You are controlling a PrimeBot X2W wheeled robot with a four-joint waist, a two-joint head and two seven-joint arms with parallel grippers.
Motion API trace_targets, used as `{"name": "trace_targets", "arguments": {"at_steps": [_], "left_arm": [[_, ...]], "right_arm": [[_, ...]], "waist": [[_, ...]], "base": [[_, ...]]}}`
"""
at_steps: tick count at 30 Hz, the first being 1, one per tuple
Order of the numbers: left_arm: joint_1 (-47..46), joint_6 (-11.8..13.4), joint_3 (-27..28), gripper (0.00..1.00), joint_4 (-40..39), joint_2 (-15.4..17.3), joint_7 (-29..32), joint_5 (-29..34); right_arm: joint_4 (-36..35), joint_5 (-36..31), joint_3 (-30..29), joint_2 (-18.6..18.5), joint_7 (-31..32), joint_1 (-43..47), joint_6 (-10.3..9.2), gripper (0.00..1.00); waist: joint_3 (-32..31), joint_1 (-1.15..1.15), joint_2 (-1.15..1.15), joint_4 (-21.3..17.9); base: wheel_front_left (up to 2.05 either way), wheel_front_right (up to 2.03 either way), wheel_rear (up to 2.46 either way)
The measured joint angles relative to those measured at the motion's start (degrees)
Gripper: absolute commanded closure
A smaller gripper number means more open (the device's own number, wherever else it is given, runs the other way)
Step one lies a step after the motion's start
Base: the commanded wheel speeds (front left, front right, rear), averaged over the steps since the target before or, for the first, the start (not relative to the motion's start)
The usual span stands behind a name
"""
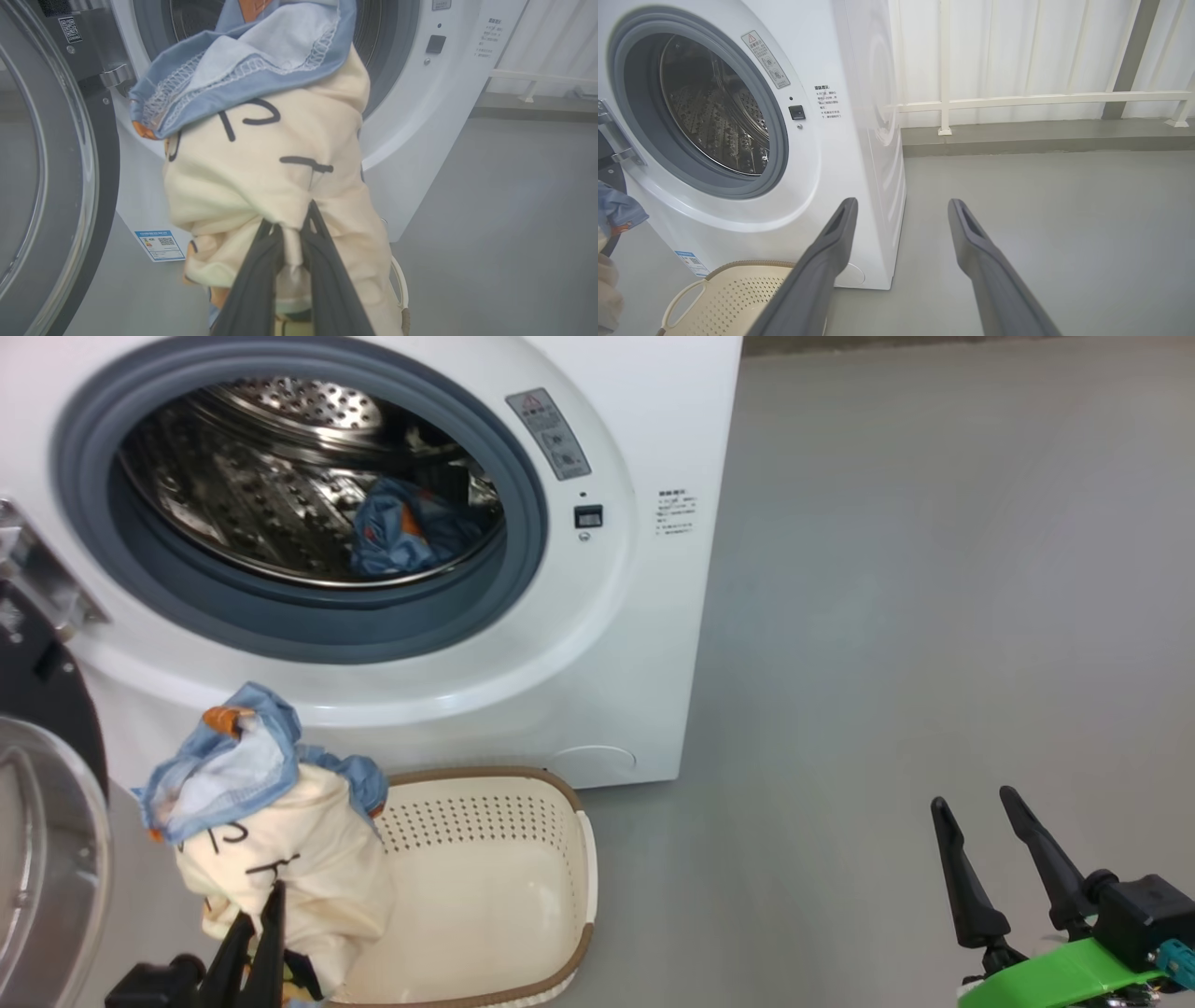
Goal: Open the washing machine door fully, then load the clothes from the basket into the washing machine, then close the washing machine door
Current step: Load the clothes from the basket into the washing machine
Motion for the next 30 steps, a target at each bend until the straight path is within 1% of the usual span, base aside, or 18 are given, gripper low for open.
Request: {"name": "trace_targets", "arguments": {"at_steps": [7, 15, 30], "left_arm": [[4.7, 0.2, 3.4, 1.00, -5.8, -1.9, 0.0, 2.7], [6.6, 0.1, 5.9, 1.00, -11.7, -3.5, 0.0, 4.9], [7.1, -1.2, 8.1, 1.00, -12.4, -4.8, 0.0, 5.8]], "right_arm": [[-0.2, 0.1, -0.6, 0.0, 0.0, 2.1, 0.00, 0.00], [-0.9, 0.1, -1.7, 0.0, 0.0, 2.0, 0.00, 0.00], [-1.3, 0.1, -2.1, 0.8, 0.0, 1.6, 0.00, 0.00]], "waist": [[-1.7, 0.00, 0.00, 1.5], [-0.9, 0.01, 0.00, 2.2], [1.3, 0.01, 0.00, 1.2]], "base": [[0.00, 0.00, 0.00], [0.00, 0.00, 0.00], [0.00, 0.00, 0.00]]}}
